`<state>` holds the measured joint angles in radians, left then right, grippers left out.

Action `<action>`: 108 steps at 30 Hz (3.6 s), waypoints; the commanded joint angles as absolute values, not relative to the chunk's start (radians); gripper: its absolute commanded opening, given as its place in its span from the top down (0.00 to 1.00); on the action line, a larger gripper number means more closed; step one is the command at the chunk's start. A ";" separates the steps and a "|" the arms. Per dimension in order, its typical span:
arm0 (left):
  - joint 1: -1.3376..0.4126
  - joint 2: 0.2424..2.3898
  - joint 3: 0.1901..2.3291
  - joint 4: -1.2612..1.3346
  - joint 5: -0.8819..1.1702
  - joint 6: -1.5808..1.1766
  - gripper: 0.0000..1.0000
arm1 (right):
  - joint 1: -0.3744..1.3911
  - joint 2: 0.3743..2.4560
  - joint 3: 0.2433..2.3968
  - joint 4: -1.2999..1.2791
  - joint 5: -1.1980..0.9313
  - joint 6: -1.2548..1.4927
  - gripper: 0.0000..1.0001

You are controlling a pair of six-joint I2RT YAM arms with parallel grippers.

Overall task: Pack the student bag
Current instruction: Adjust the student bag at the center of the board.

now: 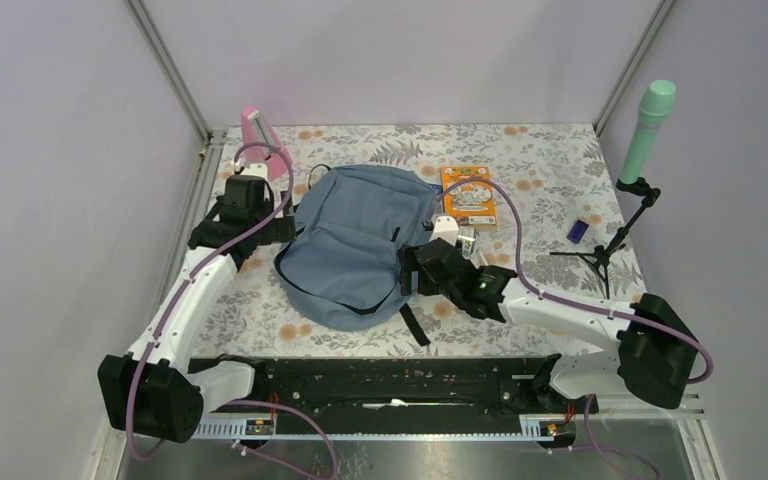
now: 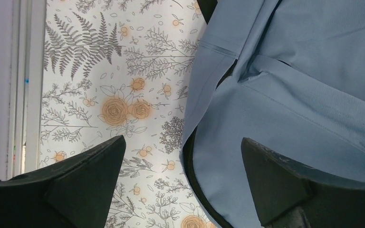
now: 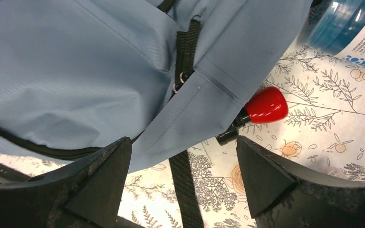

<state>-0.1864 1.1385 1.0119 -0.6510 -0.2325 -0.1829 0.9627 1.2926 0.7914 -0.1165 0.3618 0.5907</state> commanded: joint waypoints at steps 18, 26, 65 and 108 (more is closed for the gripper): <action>-0.179 0.819 0.713 -0.567 -0.239 -0.629 0.01 | 0.689 1.453 1.025 -0.181 0.335 0.398 0.18; -0.181 0.698 0.551 -0.598 -0.145 -0.782 0.01 | 0.663 1.472 1.060 -0.155 0.275 0.419 0.17; -0.052 1.075 1.052 -0.720 -0.481 -0.173 1.00 | 0.642 1.630 1.275 -0.181 0.066 0.251 0.20; -0.112 1.496 1.404 -0.512 -0.341 -0.239 1.00 | 0.905 1.231 0.859 -0.102 0.276 0.704 1.00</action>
<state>-0.0761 1.4380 1.3415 -0.7128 -0.3531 -0.2367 0.8486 1.3121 0.9760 -0.1944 0.1577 0.6014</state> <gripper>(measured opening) 0.043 0.044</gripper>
